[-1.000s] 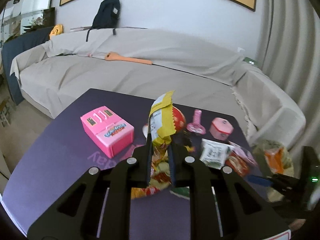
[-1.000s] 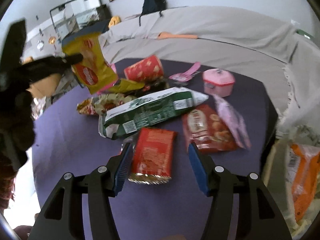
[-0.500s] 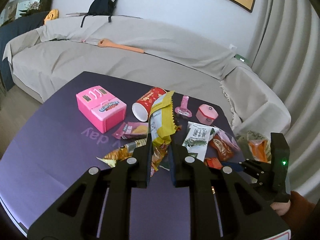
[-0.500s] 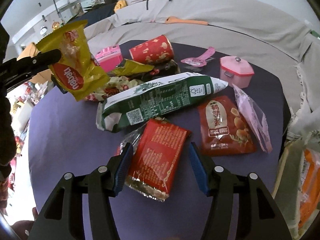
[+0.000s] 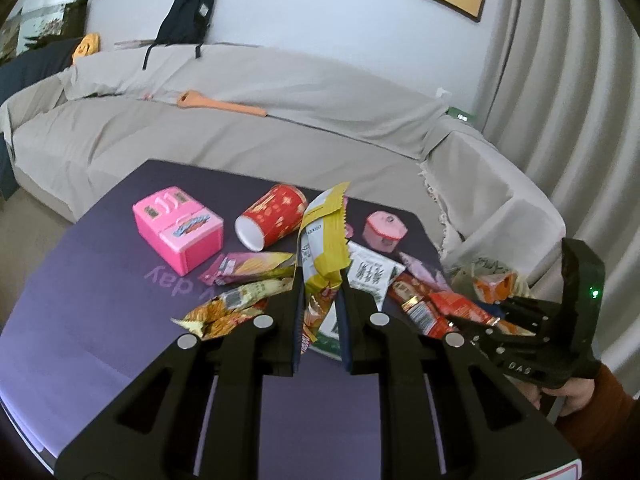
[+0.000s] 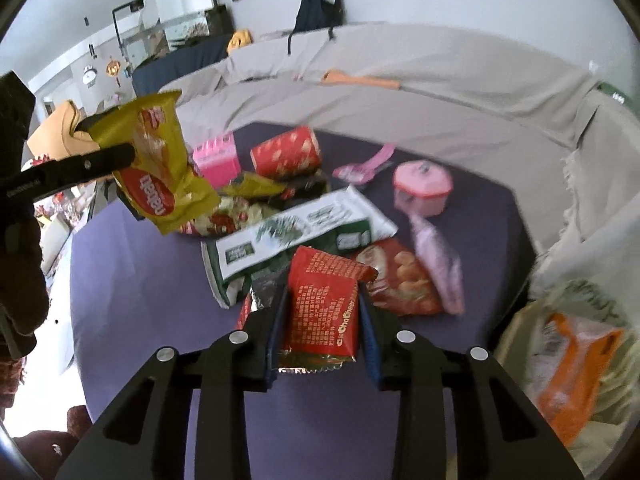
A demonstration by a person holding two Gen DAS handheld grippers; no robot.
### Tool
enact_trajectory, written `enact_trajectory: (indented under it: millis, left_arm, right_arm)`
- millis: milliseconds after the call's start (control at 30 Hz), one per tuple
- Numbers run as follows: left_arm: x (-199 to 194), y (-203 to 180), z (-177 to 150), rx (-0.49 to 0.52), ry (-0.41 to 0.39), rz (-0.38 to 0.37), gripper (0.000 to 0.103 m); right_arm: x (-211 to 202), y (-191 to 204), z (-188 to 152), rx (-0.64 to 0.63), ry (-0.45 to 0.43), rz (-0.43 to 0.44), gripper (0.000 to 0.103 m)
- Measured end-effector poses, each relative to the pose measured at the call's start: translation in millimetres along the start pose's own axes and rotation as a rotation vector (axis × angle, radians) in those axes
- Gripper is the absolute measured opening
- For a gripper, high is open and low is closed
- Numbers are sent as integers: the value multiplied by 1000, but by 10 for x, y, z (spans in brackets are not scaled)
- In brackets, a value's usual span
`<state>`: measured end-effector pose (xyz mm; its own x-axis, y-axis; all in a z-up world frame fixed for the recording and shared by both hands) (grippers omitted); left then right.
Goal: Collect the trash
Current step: 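Carry both wrappers to the bin and lower them inside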
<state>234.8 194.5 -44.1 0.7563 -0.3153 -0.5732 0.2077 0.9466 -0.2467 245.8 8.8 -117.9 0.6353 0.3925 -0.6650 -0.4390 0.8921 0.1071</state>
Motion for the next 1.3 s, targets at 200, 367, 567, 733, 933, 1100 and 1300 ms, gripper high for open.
enact_trajectory:
  millis: [200, 367, 567, 733, 933, 1100, 1300]
  left_arm:
    - [-121, -369, 217, 56, -36, -41, 14]
    - [-145, -756, 392, 102, -52, -88, 14]
    - [-68, -1397, 535, 168, -52, -176, 14]
    - [157, -1991, 535, 228, -13, -254, 14]
    - [478, -2514, 411, 249, 55, -333, 14]
    - [794, -2819, 232, 250, 131, -375, 13]
    - [1136, -3029, -8, 245, 212, -399, 13]
  right_arm:
    - [-464, -176, 153, -7, -96, -46, 32]
    - [-886, -407, 222, 1, -179, -104, 32]
    - [-1392, -842, 202, 45, -253, -185, 32]
    - [-1762, -1259, 90, 80, -289, -281, 32]
    - [-2076, -1708, -50, 117, -316, -374, 32]
    - [-2212, -2013, -203, 152, -326, -422, 32]
    - [-2165, -2266, -371, 198, -312, -437, 32]
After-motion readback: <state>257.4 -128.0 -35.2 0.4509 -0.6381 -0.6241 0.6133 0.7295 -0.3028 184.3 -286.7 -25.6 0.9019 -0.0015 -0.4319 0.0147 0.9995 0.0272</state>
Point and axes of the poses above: each gripper's, at about its wrist camera, not at the fingertips, and x roughly the way its jaws point, y to its left, z to its top, the point moved 7 cm from there along x, roughly the way its jaws point, and after that the axes turned 2 degrees about -z, right-handed, at the moved point
